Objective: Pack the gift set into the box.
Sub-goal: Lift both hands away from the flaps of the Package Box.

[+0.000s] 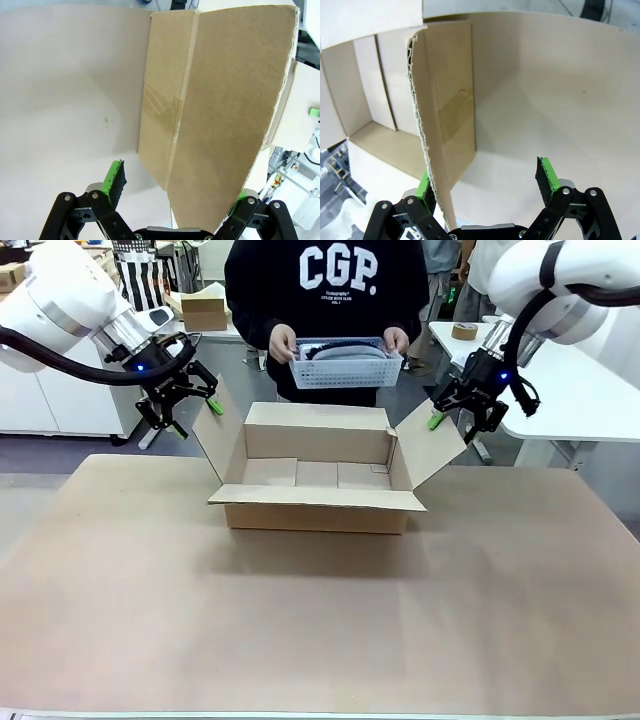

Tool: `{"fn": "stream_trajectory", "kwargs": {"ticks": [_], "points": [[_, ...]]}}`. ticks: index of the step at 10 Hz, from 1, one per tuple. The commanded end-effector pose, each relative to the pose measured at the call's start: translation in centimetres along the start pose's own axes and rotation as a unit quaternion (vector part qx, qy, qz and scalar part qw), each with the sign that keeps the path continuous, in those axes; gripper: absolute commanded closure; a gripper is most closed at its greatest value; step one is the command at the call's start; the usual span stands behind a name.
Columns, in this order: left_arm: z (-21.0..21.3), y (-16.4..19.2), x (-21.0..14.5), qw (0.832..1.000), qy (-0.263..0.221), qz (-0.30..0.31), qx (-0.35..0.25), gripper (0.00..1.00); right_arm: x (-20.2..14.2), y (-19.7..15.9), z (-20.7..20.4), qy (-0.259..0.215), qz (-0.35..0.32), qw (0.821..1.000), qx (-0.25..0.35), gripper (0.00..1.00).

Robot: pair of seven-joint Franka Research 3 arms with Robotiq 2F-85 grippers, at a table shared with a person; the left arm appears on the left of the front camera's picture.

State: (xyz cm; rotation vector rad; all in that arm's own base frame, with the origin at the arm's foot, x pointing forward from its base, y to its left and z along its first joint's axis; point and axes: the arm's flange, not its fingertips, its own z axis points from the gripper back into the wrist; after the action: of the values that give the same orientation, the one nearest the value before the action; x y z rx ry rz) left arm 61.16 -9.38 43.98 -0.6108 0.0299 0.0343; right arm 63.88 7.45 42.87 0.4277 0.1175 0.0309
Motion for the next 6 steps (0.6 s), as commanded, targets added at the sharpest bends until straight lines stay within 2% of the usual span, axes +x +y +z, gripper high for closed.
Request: {"fn": "stream_trajectory", "kwargs": {"ticks": [1,6], "points": [[0.21,0.01,-0.12,1.000,-0.003,0.007,0.011,0.00,0.03,0.06,0.27,0.000,-0.009,1.000,-0.013,0.00],[0.21,0.01,-0.12,1.000,-0.003,0.007,0.011,0.00,0.03,0.06,0.27,0.000,-0.009,1.000,-0.013,0.00]]}}
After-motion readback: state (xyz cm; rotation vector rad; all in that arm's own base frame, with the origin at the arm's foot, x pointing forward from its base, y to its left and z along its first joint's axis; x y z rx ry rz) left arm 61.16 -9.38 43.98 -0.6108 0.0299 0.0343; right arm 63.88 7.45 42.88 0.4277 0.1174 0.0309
